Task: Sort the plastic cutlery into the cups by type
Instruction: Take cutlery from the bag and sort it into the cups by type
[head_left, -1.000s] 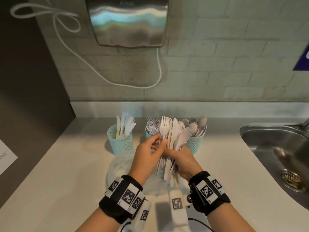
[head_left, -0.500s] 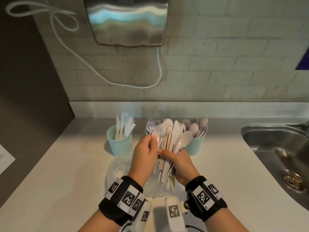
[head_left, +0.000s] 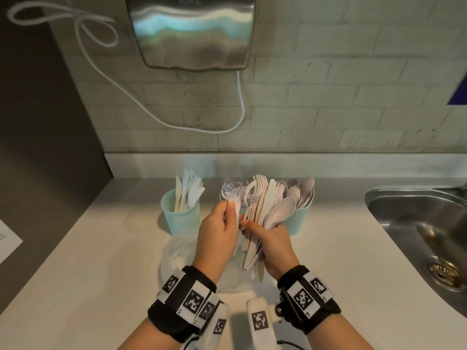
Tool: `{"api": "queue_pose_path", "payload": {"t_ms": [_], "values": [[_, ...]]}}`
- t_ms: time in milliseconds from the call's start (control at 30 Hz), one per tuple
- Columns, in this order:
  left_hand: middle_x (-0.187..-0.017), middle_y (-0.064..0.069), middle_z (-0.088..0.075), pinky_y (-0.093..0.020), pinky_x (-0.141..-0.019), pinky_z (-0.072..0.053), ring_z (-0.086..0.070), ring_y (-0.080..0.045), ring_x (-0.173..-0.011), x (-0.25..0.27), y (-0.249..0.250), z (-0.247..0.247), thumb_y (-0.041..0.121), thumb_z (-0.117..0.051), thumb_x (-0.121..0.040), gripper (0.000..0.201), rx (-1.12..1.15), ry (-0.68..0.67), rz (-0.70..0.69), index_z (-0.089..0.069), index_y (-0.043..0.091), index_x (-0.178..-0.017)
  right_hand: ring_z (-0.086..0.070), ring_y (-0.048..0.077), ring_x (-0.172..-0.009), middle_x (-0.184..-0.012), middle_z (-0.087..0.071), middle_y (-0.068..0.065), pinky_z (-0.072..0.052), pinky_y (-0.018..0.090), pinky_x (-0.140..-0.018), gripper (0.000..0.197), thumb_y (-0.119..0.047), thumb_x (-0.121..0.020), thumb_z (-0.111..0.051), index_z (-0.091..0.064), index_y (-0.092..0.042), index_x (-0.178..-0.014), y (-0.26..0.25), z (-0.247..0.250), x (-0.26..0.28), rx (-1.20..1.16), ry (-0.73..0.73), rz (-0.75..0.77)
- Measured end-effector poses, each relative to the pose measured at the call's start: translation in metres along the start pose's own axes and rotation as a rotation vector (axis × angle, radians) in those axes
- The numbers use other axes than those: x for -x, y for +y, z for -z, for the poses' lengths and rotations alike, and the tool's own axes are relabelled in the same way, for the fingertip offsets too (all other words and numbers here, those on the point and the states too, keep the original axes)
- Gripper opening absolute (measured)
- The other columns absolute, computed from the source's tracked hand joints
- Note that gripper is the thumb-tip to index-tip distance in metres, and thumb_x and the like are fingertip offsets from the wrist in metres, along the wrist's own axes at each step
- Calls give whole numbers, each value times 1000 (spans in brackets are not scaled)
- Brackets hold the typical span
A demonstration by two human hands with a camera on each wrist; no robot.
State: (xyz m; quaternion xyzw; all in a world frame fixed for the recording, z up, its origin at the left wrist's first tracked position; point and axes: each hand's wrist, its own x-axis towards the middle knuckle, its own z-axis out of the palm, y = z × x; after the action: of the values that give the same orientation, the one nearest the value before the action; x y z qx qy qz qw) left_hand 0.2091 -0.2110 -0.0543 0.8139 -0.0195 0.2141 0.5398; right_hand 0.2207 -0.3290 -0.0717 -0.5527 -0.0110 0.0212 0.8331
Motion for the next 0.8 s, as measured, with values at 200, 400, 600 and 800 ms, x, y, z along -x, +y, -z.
{"api": "queue_pose_path", "payload": {"t_ms": [200,400,600,800], "values": [[-77,-5,-61,-31,-66,-50,-59,-16,-71,-6,3,-5,31,-34,-100,30,46,21,56,-56,13,-88,-70,25,-87,-95,-74,13,-58,35,-80,30,5,-78,-68,-67,-13,-101,-2,-3,3,126,-57,1],[-98,-5,-64,-11,-70,-49,-62,-7,-89,-3,2,-17,32,-34,-100,28,257,-47,212,-58,18,-96,-71,22,-89,-101,-73,15,-58,32,-78,33,8,-80,-63,-66,-9,-108,-9,-9,3,96,-90,-13],[-100,-8,-64,-19,-75,-50,-64,-13,-90,-6,0,-15,35,-46,-95,23,243,-77,227,-60,17,-89,-69,27,-95,-103,-73,15,-57,39,-83,36,9,-80,-61,-65,-11,-110,-11,-10,4,89,-140,-45],[-92,-3,-70,-13,-66,-53,-68,-6,-81,-7,5,-10,29,-48,-96,26,277,-105,238,-65,10,-99,-71,26,-85,-91,-74,13,-59,37,-77,30,11,-79,-62,-67,-12,-98,-11,-8,2,69,-150,-73]]}}
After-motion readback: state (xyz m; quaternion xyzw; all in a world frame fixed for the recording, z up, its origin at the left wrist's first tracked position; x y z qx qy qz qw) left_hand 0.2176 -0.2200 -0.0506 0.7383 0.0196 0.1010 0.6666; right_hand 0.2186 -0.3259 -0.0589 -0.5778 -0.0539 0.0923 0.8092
